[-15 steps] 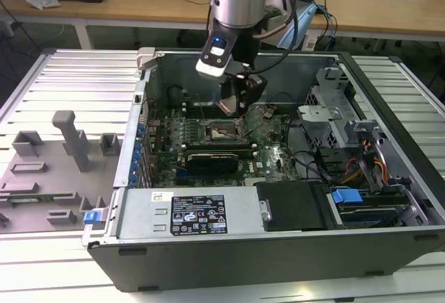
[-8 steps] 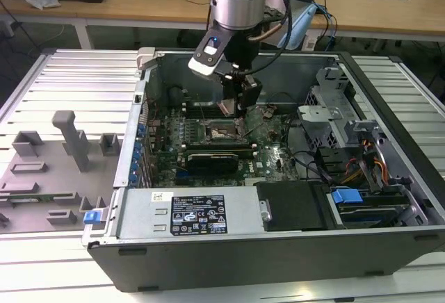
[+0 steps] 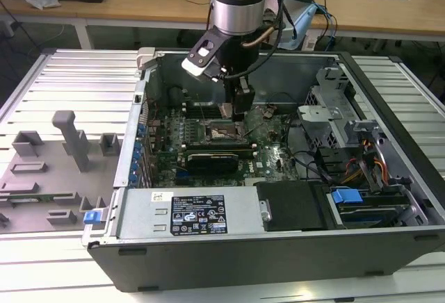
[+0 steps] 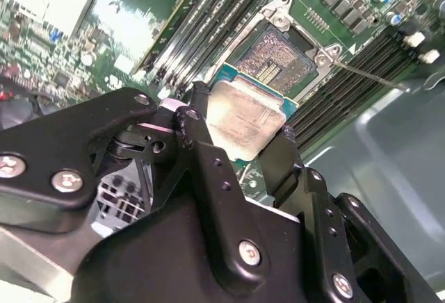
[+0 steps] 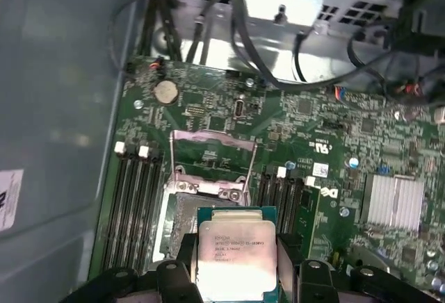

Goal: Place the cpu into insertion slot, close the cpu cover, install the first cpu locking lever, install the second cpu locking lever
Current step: 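Place the cpu into insertion slot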

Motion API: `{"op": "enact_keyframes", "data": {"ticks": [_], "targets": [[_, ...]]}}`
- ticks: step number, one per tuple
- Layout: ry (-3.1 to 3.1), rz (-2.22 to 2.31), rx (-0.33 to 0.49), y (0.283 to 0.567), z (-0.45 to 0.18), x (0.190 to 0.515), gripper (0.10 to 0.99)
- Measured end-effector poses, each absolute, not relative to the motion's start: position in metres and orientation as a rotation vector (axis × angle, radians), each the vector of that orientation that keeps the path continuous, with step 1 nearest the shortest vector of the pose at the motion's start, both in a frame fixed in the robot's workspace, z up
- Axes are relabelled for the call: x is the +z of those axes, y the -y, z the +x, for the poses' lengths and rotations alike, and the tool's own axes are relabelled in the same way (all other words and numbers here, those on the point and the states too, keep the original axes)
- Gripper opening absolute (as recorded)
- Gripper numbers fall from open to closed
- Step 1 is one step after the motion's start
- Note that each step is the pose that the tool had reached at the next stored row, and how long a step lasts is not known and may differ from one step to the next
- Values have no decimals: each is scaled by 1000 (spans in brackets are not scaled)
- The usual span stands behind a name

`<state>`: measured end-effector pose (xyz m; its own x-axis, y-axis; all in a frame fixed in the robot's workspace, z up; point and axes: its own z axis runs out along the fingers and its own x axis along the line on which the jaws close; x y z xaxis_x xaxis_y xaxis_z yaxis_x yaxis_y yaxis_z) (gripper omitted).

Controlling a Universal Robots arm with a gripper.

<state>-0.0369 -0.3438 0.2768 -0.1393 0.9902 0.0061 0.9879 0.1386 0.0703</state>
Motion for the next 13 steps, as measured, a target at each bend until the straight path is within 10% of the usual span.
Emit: {"op": "enact_keyframes", "data": {"ticks": [13], "targets": [[-2212, 2166, 85, 341, -39, 253, 541]]}}
